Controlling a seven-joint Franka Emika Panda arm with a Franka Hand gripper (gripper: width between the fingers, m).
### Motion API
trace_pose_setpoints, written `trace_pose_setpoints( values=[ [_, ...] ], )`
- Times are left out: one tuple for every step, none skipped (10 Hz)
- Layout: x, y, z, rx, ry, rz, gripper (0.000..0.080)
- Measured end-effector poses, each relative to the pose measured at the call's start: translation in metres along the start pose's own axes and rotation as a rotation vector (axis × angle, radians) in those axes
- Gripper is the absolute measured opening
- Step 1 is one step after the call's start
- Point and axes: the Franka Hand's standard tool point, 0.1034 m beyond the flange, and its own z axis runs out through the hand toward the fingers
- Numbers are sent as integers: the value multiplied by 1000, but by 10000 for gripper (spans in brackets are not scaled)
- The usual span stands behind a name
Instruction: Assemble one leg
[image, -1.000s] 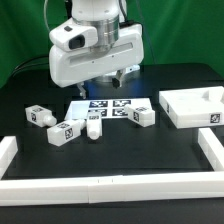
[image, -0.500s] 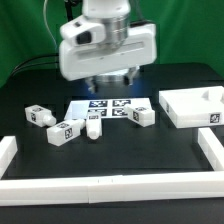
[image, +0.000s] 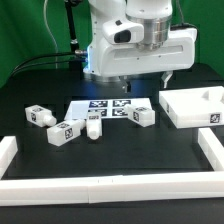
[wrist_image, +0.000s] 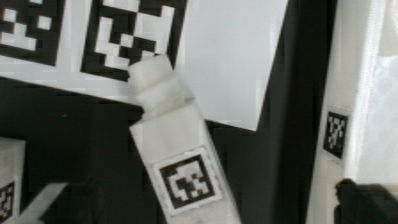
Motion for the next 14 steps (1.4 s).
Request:
trace_pose_setpoints(
  values=[
    [-2, 0, 1, 8, -5, 36, 648],
    [-9, -2, 5, 33, -19, 119, 648],
    [-14, -13, 14, 42, -2, 187, 648],
    [-18, -31, 23, 36, 7, 195, 648],
    [-17, -44, 29, 32, 5, 197, 648],
    [-13, -59, 35, 28, 12, 221, 648],
    [-8, -71, 42, 25, 14, 208, 648],
    [-6, -73, 48, 24, 15, 201, 648],
    [-3, -71, 49, 25, 19, 197, 648],
    [2, -71, 52, 26, 24, 197, 648],
    [5, -73, 53, 27, 32, 193, 648],
    [4, -73, 53, 27, 31, 193, 648],
    [4, -73, 53, 27, 31, 193, 510],
    [4, -73, 53, 27, 31, 193, 371]
  ],
)
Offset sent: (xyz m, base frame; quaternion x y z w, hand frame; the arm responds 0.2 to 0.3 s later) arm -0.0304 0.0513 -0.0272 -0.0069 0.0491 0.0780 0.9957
